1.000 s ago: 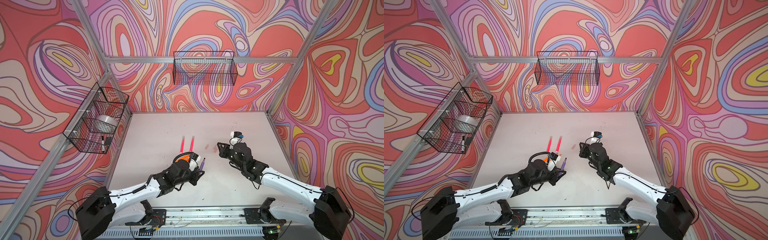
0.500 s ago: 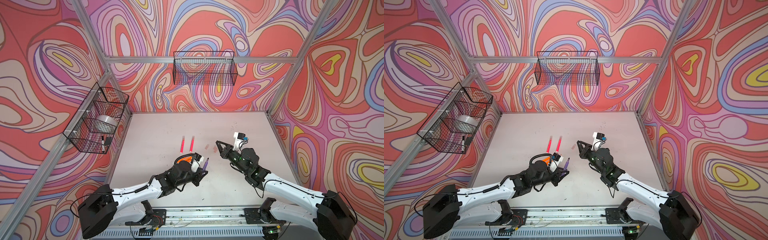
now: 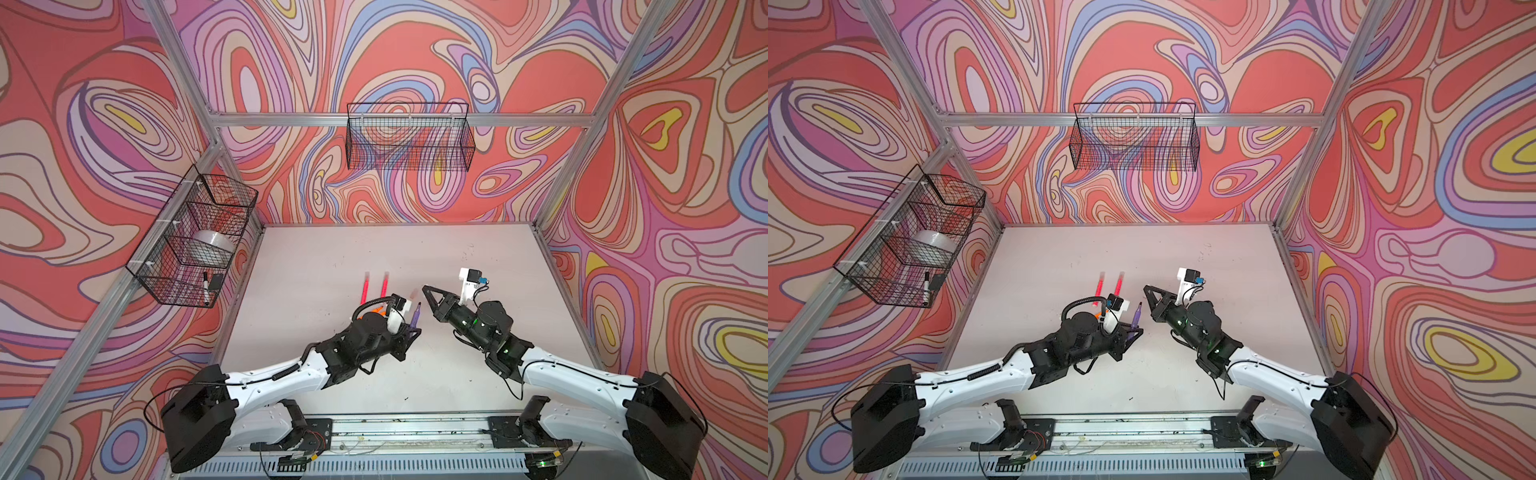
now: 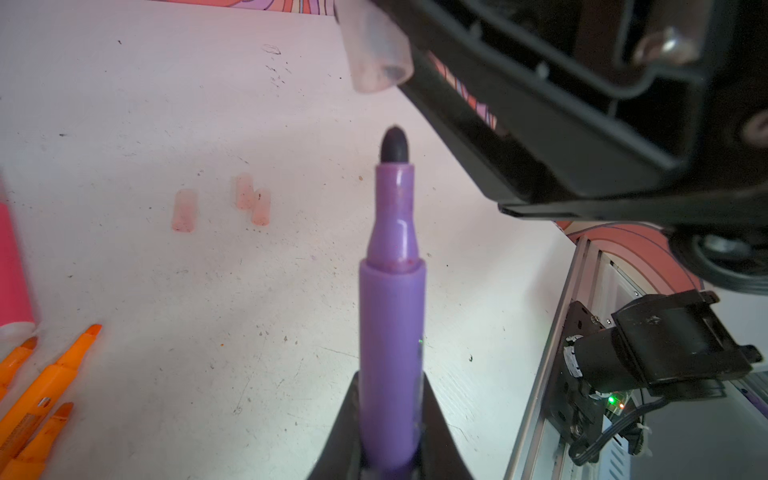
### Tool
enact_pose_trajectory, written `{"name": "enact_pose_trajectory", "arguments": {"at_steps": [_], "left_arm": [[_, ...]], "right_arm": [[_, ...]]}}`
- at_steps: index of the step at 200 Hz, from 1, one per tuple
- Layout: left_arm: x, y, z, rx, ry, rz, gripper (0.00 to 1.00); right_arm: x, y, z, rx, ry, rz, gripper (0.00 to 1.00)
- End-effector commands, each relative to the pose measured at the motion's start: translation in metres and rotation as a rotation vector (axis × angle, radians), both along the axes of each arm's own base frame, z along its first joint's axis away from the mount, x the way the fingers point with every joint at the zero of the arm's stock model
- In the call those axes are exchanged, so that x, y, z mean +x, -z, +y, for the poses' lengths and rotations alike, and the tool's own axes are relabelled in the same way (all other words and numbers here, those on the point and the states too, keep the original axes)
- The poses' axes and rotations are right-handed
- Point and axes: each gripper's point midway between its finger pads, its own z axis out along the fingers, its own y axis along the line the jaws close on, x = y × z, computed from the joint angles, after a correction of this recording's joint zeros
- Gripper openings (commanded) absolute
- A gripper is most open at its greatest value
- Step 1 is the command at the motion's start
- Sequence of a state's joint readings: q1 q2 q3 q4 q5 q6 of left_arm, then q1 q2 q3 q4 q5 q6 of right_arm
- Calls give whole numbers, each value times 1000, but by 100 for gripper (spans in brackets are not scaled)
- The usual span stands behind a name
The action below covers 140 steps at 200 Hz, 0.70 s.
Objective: Insert the pens into the pen caps
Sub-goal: 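Bring the held cap over the purple marker tip with the right gripper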
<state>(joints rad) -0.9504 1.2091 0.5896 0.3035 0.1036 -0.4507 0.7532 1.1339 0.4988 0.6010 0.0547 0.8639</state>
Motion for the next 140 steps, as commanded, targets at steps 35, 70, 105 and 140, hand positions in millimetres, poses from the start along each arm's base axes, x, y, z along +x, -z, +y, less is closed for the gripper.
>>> {"name": "enact_pose_trajectory", "arguments": {"at_steps": [35,70,105,140], "left_arm": [[7,-9,-6,-18,-24,-1,0],[9,-11,-6,-18,-34,-8,0],[11,-13,-6,-22,-38,-14,0],[13,-13,-5,-14,-52,-19,0]], "right_arm": [[-5,-4,5,15,-10,-19,0],[-6,-2,5,14,-10,-16,0],[-5,3,7,6,-8,-9,1],[-6,4,10,10,-20,-11,1]]}}
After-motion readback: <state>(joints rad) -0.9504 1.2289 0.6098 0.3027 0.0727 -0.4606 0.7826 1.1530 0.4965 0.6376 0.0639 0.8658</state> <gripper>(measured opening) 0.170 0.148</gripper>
